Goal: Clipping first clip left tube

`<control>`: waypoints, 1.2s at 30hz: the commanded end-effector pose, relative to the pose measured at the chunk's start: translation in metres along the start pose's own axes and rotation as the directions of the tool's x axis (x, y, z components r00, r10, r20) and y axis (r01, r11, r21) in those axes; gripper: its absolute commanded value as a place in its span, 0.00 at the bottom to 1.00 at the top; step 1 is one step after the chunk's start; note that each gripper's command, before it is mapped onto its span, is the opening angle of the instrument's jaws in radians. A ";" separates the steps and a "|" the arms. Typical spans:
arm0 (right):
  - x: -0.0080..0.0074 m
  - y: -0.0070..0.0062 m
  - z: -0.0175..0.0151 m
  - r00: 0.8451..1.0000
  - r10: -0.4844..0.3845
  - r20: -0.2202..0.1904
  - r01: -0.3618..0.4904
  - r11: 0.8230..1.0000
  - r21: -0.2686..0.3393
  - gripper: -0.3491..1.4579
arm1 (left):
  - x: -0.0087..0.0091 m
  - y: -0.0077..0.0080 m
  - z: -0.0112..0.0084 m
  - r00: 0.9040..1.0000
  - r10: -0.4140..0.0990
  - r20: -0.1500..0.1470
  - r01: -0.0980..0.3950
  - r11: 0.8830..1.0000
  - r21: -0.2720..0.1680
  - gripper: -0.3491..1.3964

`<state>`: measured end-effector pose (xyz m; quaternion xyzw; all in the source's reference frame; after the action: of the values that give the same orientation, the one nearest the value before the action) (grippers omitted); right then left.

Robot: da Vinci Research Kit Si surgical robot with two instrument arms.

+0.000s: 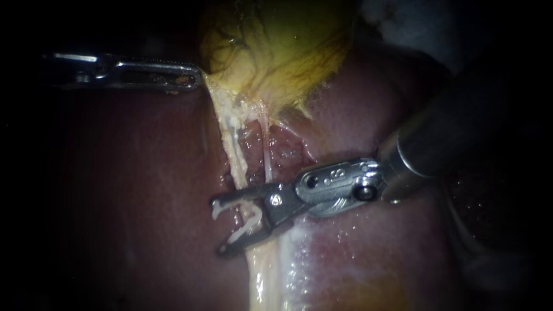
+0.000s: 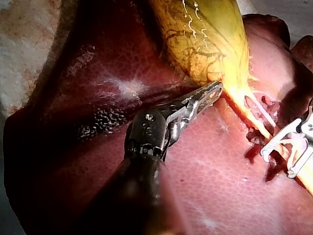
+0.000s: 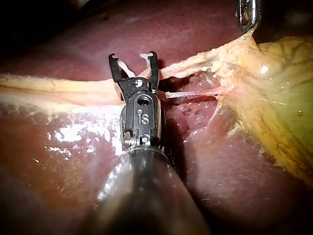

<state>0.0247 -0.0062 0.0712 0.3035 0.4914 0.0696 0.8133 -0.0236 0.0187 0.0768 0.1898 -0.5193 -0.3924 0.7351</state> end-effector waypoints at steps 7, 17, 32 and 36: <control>0.0002 -0.0007 -0.0015 1.000 0.009 -0.002 -0.009 1.000 0.008 0.46 | 0.0000 0.0000 0.0000 1.000 0.000 0.000 0.000 1.000 0.000 0.00; -0.0003 -0.0008 -0.0044 1.000 0.021 -0.003 -0.021 0.999 0.024 0.46 | 0.0001 0.0001 0.0000 1.000 0.000 0.000 0.000 1.000 0.000 0.00; -0.0036 0.0028 -0.0065 0.990 0.135 -0.029 -0.134 0.990 0.038 0.46 | 0.0002 0.0001 0.0000 1.000 0.001 0.000 -0.001 1.000 0.000 0.00; -0.0050 0.0037 -0.0060 0.981 0.186 -0.051 -0.184 0.982 0.044 0.46 | 0.0002 0.0001 0.0000 1.000 0.001 0.000 -0.001 1.000 0.000 0.00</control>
<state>0.0178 -0.0027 0.0755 0.3629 0.4841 0.1481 0.7823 -0.0235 0.0186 0.0770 0.1895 -0.5194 -0.3922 0.7352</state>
